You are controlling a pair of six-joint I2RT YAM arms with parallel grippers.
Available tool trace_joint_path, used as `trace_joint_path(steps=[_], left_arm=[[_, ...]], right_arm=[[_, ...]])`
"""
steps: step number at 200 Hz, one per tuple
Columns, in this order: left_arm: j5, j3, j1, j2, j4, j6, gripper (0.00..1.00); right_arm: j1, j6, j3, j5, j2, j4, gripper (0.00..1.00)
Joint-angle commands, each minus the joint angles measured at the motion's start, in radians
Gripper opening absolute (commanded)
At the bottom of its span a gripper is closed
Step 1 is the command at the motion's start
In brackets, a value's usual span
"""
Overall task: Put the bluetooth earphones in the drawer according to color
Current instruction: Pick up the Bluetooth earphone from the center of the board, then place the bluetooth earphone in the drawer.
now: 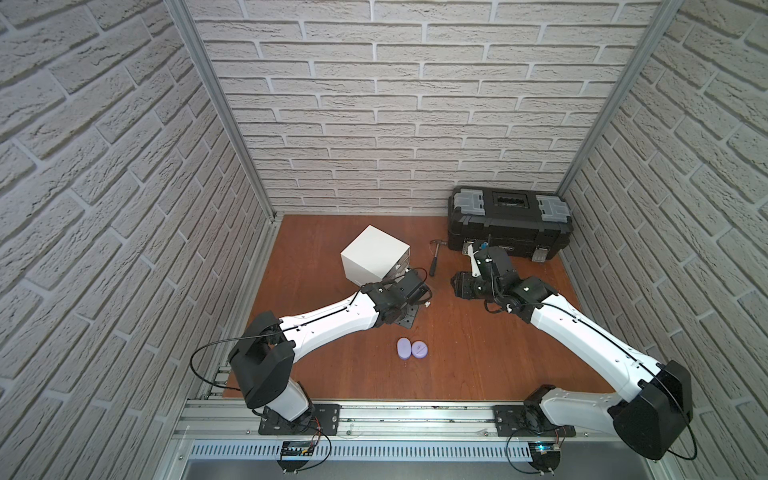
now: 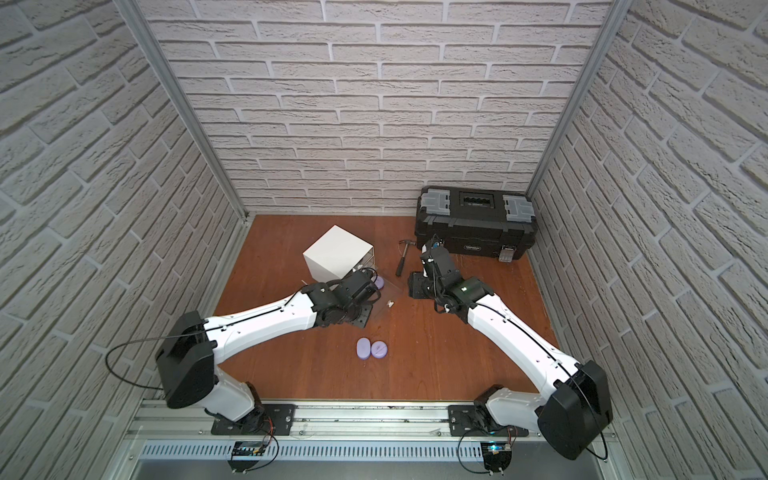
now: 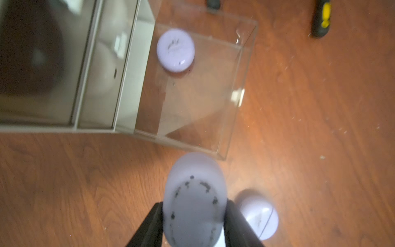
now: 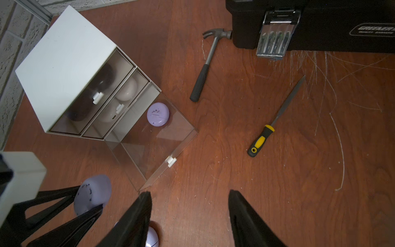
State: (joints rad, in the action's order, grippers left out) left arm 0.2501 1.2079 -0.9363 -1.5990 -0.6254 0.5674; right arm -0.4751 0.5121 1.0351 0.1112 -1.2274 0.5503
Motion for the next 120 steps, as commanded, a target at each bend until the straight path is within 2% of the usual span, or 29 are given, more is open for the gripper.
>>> trace_joint_path(steps=[1,56,120], left_arm=[[0.029,0.086,0.011,-0.098,-0.023,-0.051,0.46],[0.028,0.244,0.066,-0.282,-0.058,-0.063,0.45],[0.016,0.339,0.108,-0.381,-0.113,-0.084,0.44]], right_arm=[[0.022,0.006,-0.019,0.007,0.053,-0.024,0.62],[0.076,0.0,-0.053,-0.02,0.107,-0.015,0.62],[0.111,-0.001,-0.076,-0.054,0.106,-0.027,0.62]])
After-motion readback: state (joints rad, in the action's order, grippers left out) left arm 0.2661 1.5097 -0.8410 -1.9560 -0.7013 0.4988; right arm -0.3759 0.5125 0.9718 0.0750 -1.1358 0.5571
